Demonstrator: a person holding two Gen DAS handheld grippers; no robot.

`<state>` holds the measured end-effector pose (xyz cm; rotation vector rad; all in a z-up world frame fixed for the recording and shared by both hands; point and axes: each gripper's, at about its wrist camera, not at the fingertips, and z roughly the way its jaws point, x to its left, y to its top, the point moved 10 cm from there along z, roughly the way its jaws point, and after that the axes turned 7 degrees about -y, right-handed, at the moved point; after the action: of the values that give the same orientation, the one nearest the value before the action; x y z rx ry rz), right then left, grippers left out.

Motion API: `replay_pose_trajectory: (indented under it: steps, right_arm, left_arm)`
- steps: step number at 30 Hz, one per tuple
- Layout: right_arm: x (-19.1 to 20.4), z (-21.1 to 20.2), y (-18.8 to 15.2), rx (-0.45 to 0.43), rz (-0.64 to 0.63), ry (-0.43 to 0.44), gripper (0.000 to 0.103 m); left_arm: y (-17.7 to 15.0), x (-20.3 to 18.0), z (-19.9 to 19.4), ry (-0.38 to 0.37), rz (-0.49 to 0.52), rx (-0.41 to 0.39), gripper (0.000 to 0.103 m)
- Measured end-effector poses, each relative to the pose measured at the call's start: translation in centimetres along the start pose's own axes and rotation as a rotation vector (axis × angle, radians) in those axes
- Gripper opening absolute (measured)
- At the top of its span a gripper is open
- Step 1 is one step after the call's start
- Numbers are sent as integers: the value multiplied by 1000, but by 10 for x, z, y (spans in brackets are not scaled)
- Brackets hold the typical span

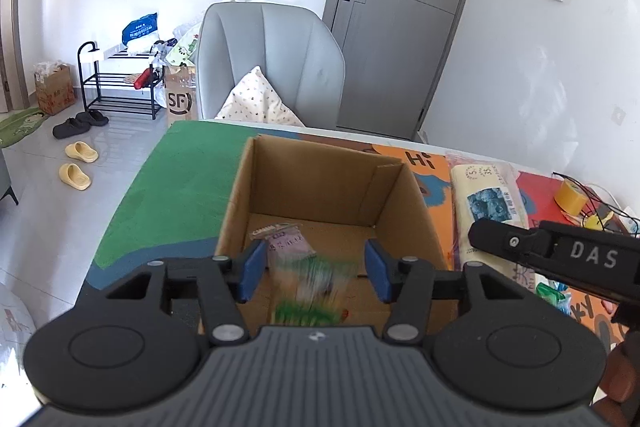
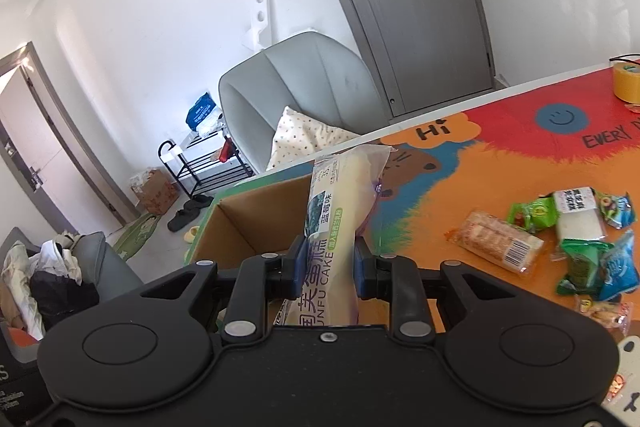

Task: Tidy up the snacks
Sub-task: 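Release biscuit pack from left tool while right tool releases cake bag into box, then move both tools back to the snack pile and grasp orange candy with left tool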

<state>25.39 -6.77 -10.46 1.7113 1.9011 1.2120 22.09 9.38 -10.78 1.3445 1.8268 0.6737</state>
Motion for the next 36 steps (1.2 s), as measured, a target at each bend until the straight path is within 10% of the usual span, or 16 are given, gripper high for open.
replay_pose_trajectory:
  steps: [8, 13, 23, 36]
  right_arm:
    - [25, 15, 0, 17, -33, 23, 25]
    - [27, 11, 0, -11, -61, -4, 63]
    - [-14, -15, -4, -21, -10, -29, 80]
    - [-73, -56, -5, -30, 92, -89, 103]
  left_arm:
    - [1, 24, -14, 30, -50, -27, 71]
    - [2, 31, -19, 41, -71, -42, 80]
    - [-3, 23, -20, 111, -101, -24, 91]
    - [-16, -42, -31, 0, 22, 2, 96]
